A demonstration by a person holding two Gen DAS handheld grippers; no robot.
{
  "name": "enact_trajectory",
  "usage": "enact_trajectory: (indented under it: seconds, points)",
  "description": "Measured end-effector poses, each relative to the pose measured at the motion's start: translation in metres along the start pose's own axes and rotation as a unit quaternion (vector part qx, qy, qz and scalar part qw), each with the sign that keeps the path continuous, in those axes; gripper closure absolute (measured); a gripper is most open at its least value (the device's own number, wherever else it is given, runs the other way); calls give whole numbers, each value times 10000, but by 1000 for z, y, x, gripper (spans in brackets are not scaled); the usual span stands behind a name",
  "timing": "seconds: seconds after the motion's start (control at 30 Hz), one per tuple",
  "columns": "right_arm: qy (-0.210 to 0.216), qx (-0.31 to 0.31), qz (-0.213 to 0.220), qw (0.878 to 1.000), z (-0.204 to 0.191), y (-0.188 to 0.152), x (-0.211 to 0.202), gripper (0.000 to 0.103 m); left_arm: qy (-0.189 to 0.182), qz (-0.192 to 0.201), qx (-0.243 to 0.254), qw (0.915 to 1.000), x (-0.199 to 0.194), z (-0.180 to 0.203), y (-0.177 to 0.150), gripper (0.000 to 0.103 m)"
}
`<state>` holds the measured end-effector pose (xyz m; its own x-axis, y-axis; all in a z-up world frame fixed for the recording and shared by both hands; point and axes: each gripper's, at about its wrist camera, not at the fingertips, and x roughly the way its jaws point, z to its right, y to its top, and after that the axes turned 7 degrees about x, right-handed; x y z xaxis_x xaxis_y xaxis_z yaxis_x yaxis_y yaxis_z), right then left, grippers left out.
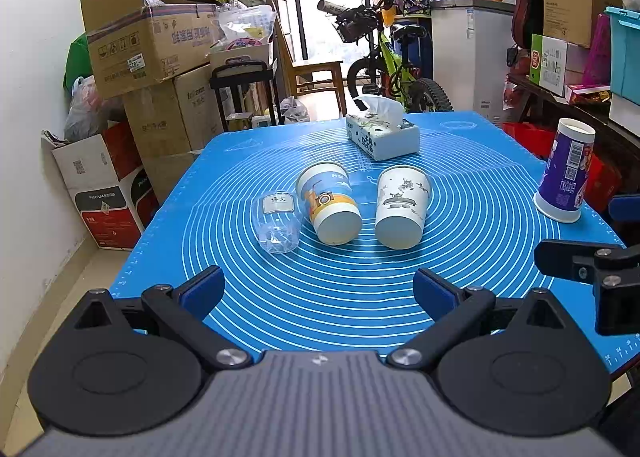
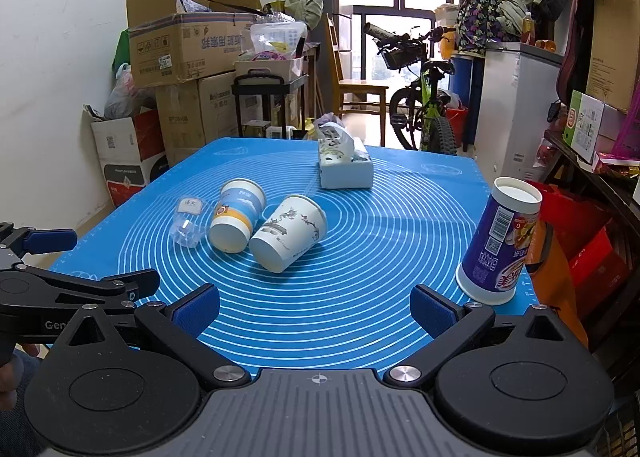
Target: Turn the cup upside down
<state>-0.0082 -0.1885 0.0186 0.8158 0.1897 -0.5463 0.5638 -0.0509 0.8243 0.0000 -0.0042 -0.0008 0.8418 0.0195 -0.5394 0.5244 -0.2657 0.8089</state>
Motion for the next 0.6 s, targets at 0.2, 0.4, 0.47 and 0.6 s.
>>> enact_trajectory:
  seconds: [0.2, 0.4, 0.47, 0.6]
  points:
    - [-2, 35, -28, 10000, 1, -1, 2, 2, 6, -1, -10, 10000, 1, 0, 0, 3]
    - [22, 41, -37, 10000, 0, -2, 5, 2, 39, -37, -18, 10000, 5, -2, -1, 3]
    - [17, 39, -45, 10000, 0, -2, 5, 2, 41, -36, -35, 10000, 5, -3, -1, 3]
    - [14, 41, -43, 10000, 0, -2, 5, 2, 45, -34, -24, 10000, 4, -3, -1, 3]
